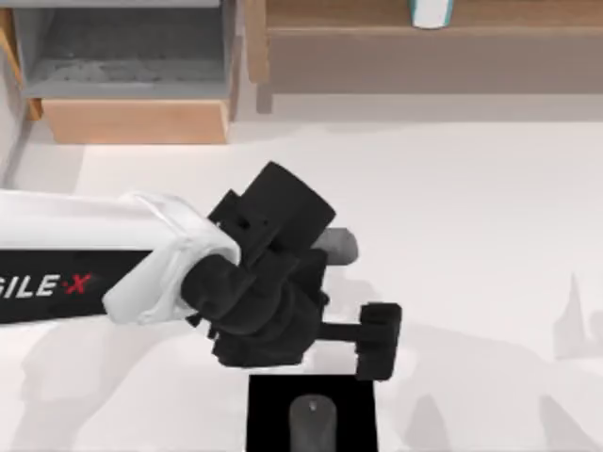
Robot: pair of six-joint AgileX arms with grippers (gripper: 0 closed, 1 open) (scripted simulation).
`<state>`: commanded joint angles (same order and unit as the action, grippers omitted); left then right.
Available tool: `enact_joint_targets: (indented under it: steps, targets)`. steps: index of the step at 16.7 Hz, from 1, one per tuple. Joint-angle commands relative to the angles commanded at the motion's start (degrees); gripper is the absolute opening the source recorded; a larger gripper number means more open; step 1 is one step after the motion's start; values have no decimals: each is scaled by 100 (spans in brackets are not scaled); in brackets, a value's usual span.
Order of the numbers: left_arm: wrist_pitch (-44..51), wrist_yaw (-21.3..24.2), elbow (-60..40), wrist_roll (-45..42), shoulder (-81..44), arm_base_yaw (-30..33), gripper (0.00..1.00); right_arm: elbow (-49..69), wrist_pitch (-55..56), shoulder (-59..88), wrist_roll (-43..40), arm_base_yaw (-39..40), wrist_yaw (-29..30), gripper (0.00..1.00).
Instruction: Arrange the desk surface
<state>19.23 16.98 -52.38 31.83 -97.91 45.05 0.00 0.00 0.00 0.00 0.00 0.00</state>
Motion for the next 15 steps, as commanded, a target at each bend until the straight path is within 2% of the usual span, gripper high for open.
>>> enact_joint_targets:
  steps: [4, 7, 12, 15]
  targets:
    - [-1667, 973, 736, -1754, 51, -950, 100, 0, 0, 0, 0, 0, 0, 100]
    - [-3042, 1531, 1388, -3316, -91, -1909, 100, 0, 0, 0, 0, 0, 0, 100]
    - [-5425, 2097, 2485, -6197, -500, -3902, 100, 0, 0, 0, 0, 0, 0, 100]
    - [-7028, 2326, 2797, -8049, -496, -5137, 100, 0, 0, 0, 0, 0, 0, 100]
